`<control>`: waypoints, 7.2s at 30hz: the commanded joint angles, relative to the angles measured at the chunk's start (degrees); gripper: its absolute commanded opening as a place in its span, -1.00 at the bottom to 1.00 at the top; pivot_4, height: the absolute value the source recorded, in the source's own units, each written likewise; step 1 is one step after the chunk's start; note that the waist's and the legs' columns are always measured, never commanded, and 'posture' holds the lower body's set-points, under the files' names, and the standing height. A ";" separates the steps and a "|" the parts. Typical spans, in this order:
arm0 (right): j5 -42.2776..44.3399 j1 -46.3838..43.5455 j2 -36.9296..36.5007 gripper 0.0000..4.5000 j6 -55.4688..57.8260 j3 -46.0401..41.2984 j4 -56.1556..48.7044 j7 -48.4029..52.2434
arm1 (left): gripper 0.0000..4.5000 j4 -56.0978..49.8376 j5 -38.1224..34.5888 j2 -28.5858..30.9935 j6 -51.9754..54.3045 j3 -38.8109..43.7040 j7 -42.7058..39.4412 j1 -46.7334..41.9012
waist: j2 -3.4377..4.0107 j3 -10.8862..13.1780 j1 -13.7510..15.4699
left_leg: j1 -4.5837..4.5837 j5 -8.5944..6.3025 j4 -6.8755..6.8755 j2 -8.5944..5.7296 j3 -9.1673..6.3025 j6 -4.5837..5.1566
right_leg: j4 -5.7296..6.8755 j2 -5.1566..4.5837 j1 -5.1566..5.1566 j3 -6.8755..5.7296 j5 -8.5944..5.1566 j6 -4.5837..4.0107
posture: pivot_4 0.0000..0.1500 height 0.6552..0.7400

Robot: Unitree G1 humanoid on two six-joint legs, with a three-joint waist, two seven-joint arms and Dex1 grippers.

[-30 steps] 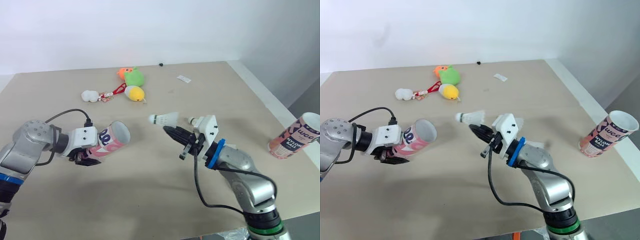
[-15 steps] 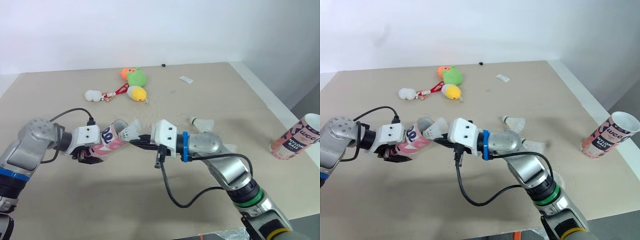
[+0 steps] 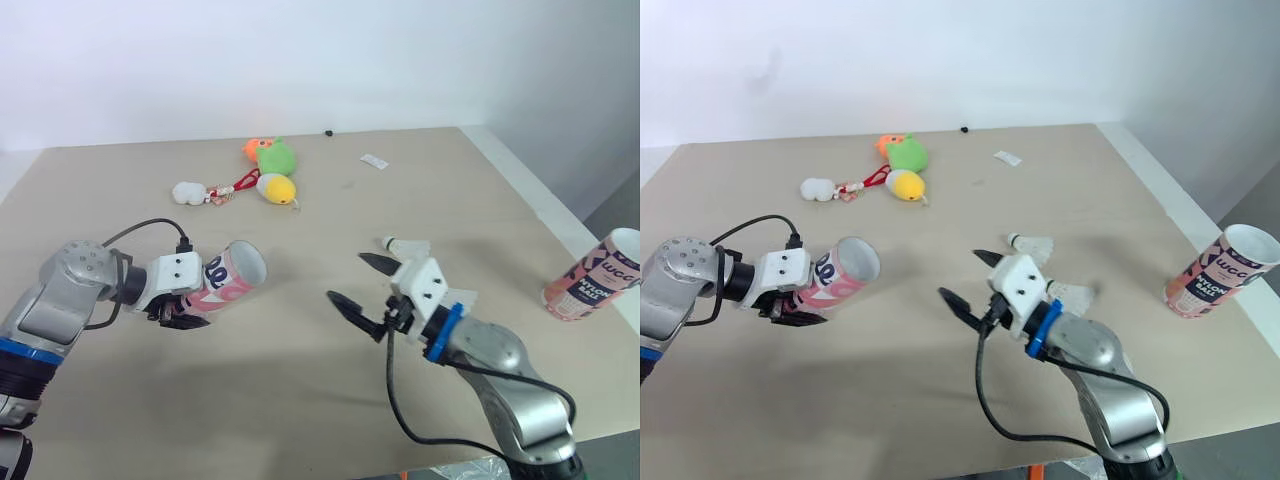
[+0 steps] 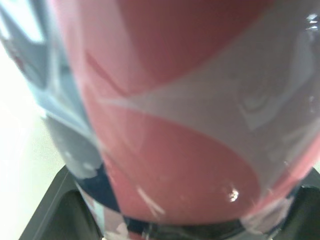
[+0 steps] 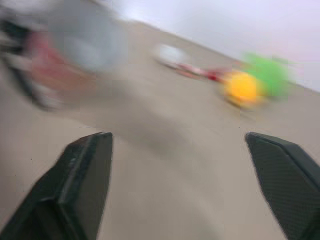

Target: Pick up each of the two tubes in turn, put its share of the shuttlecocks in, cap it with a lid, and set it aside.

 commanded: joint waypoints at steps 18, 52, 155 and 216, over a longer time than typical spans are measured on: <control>3.13 12.00 6.68 0.98 7.09 -13.15 4.45 -11.53 | 0.50 3.67 2.46 -3.20 -1.78 -4.47 -3.26 -1.61 | 0.25 -0.30 -0.01 | 0.52 -0.01 -0.13 -0.01 -0.07 0.03 | -0.23 -0.20 0.56 0.15 0.00 0.05 | 1.00 1.00; 6.78 -32.20 -8.15 -0.98 4.10 18.78 13.62 17.66 | 0.50 1.56 1.16 -3.52 0.64 -2.93 -3.40 -1.94 | 0.17 -0.27 0.43 | 0.11 -0.27 -0.22 -0.51 -0.16 0.52 | -0.34 -0.34 0.46 0.28 -0.38 0.33 | 1.00 1.00; 9.27 -54.19 -4.78 -0.20 9.49 17.49 28.67 28.34 | 0.50 -4.31 0.42 -2.99 5.17 -1.76 0.19 2.36 | 0.46 -0.09 -0.05 | -0.03 -0.54 0.25 -0.69 -0.19 0.89 | -0.31 -0.63 0.49 0.35 -0.41 0.77 | 1.00 1.00; 35.06 -39.48 -27.97 0.98 37.05 -14.12 13.22 33.53 | 0.50 -1.62 -10.04 -36.93 -14.80 3.63 27.55 7.76 | -0.12 0.62 0.33 | -1.29 -0.67 0.64 -0.89 -0.89 0.99 | -0.40 -0.92 -0.17 -0.22 0.05 0.79 | 1.00 1.00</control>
